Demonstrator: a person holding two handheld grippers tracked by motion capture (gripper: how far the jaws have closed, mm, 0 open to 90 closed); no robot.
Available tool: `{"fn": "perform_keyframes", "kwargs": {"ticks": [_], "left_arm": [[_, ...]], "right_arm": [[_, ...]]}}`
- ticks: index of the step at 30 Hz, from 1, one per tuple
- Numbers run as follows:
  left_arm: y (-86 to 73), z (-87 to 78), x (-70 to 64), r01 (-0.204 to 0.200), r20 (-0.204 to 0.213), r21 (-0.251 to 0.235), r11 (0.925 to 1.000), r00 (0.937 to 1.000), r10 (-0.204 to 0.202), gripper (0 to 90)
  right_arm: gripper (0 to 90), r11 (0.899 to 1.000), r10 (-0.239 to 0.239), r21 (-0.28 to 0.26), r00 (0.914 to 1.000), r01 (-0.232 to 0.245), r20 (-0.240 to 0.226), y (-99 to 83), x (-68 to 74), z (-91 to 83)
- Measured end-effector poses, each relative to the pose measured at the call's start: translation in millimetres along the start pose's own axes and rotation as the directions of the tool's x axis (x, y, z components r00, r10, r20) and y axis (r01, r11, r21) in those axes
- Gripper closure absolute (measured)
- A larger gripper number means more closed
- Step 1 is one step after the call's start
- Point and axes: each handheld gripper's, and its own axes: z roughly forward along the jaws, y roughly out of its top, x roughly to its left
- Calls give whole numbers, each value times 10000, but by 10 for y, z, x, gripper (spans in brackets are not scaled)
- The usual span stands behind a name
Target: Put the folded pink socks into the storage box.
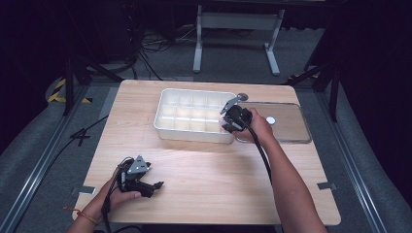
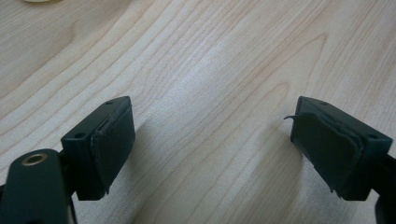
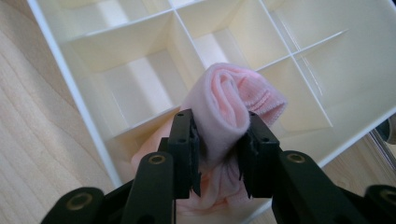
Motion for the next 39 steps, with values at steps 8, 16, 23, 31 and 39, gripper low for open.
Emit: {"fn": "perform_keyframes", "kwargs": {"ticks": [8,16,23,31,39], "left_arm": [[1,2,4,-16,-3,-14,10000,10000,16,137],[4,2,8,-21,31,23,10000,10000,21,133],[8,9,7,51,124,62,10000,9999,-52,125],[8,7,6,47,79,67,10000,10000,-48,125],[8,5,5,52,50,89,9999,10000,-53,125]], "right_arm": [[706,9935,-1023,507,9947,1015,138,44,47,28],[714,9895,-1206,772,9924,1223,-264,68,16,61],[715,9914,-971,821,9936,1016,-573,44,-1,98],[693,9965,-454,670,9967,500,-680,22,-24,70],[598,9990,317,354,9933,-279,-1111,-22,-96,-16]]}}
